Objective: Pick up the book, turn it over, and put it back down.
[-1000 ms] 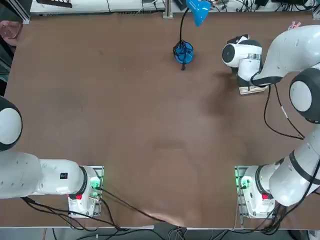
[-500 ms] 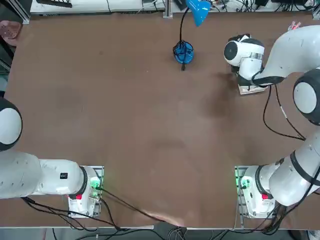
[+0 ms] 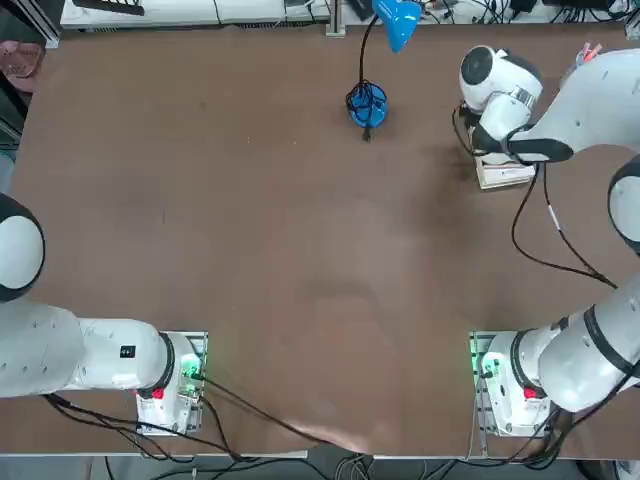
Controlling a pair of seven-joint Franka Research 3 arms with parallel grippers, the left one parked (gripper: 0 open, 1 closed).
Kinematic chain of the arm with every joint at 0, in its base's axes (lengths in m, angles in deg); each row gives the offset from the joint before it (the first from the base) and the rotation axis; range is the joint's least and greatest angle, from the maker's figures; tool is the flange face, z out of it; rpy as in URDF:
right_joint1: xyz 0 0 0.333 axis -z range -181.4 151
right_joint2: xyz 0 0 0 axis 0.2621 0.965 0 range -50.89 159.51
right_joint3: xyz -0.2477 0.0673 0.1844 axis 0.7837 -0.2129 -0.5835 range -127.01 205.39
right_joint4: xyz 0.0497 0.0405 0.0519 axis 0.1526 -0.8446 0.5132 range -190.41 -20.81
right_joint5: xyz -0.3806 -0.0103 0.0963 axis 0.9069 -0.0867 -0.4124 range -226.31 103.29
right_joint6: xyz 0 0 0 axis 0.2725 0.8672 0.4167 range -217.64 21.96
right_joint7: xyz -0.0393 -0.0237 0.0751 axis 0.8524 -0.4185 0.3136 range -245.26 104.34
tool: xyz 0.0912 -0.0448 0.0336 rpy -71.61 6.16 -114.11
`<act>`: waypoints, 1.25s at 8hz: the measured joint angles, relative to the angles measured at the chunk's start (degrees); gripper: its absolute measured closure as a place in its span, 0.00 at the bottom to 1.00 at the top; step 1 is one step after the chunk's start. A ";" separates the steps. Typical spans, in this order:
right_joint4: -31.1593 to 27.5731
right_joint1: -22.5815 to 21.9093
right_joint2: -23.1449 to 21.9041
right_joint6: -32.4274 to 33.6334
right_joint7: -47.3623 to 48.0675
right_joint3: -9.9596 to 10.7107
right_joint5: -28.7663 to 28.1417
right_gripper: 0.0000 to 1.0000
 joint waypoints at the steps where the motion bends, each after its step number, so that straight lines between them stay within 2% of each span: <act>1: 0.96 0.11 -1.23 1.77 -5.02 0.22 -4.17 0.00; 4: 6.57 1.08 -4.59 12.44 -24.23 0.52 -19.26 0.00; 7: 11.81 4.06 -9.28 23.74 -42.69 0.68 -31.83 0.00; 10: 20.22 6.68 -12.40 37.88 -52.27 0.77 -40.69 0.00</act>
